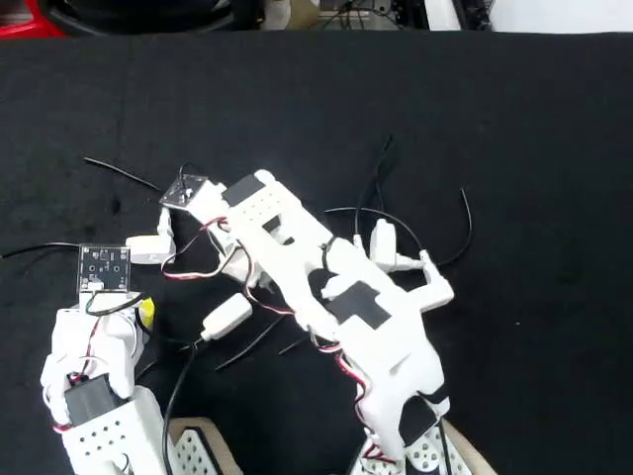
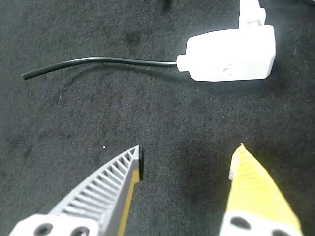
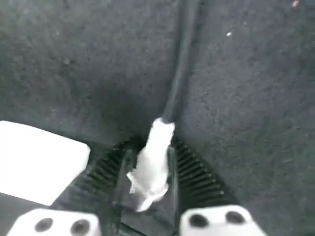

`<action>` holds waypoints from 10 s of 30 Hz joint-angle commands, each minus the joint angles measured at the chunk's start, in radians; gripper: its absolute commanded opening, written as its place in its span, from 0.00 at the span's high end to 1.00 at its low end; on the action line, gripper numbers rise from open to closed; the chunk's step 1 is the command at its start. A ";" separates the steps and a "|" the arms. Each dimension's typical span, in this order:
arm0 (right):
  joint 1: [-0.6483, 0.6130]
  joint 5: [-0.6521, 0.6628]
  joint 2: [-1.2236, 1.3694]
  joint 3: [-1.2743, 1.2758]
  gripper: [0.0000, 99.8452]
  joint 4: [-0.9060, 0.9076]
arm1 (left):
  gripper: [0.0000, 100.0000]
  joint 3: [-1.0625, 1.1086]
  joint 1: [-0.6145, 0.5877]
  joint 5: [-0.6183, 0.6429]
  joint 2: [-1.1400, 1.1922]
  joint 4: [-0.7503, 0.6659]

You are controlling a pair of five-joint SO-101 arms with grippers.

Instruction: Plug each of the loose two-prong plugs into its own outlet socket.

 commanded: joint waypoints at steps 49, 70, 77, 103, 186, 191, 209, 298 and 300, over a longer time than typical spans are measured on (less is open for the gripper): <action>0.074 -0.597 -0.920 0.877 0.99 -0.806 | 0.71 0.021 0.015 -0.011 0.002 -0.009; 0.206 -0.623 -1.291 0.952 0.99 -0.680 | 0.71 -0.206 0.337 0.095 0.081 -0.092; 0.270 -0.629 -1.590 1.007 0.99 -0.568 | 0.71 -0.539 0.446 -0.003 0.503 0.084; 0.270 -0.629 -1.600 0.984 0.99 -0.519 | 0.75 -0.671 0.645 -0.138 1.424 -0.117; -0.060 -0.721 -1.606 1.523 0.99 -1.356 | 0.76 -0.344 0.668 0.259 -0.015 -0.023; -0.106 -0.723 -1.609 1.451 0.99 -1.174 | 0.76 -0.294 0.645 0.279 -0.014 -0.117; -0.077 -0.717 -1.586 1.291 0.99 -0.931 | 0.76 -0.274 0.553 0.224 -0.014 -0.046; -0.043 -0.557 -0.714 0.760 0.99 -0.657 | 0.76 0.019 -0.002 -0.158 -0.014 0.074; -0.046 -0.557 -0.728 0.762 0.99 -0.657 | 0.76 0.019 -0.002 -0.158 -0.014 0.075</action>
